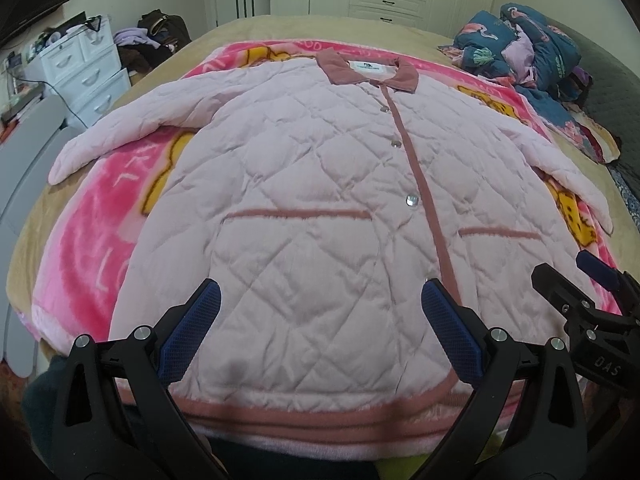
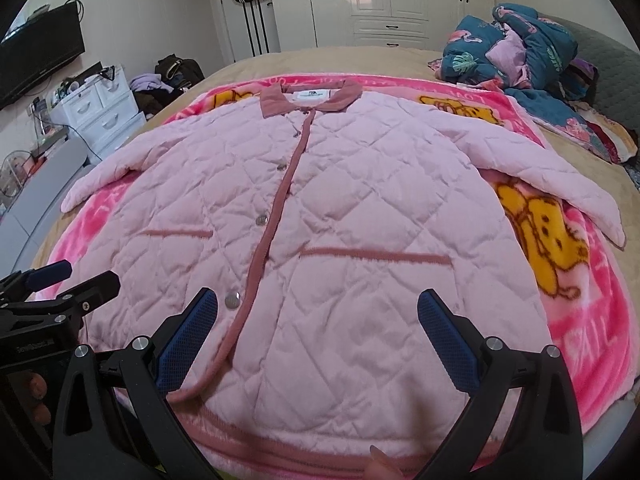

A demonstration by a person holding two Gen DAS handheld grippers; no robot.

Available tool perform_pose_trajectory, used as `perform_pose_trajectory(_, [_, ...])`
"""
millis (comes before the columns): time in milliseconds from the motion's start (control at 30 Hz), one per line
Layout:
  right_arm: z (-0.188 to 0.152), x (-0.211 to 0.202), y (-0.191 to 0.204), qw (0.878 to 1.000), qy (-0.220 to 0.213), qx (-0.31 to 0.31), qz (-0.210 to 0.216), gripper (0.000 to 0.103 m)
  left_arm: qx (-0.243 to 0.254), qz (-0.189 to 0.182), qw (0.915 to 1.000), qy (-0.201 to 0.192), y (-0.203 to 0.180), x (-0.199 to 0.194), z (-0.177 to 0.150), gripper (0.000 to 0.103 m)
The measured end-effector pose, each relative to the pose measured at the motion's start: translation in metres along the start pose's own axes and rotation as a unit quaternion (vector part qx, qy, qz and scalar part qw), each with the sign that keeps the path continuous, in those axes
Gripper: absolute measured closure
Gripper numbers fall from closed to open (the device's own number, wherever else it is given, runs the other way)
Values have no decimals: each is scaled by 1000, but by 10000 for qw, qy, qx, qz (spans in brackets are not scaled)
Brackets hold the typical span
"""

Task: Fold large clothes
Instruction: 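Move the right gripper over the sleeve nearest it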

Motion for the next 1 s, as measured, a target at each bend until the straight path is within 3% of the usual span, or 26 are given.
perform_pose_trajectory(433, [54,24,-25,9985,299,-9,453,4,95,23,9997,-227,-21,1,75,9])
perform_pose_trajectory(600, [71,27,-43,9990,174,250,328,4,157,-54,9997,-201,-34,7,100,9])
perform_pose_trajectory(1000, [105,36,-129,9915,-6,1289,-182,4,487,-189,9986,-69,-80,30,143,9])
Point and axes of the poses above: each gripper's, at about its wrist camera, not at the fingertips, and x roughly the way its jaws point, y to its left, z to its top, the point moved 2 cm from there along x, roughly the way its jaws point, and after that the axes turned 15 degrees about y, right-handed, at the moved point
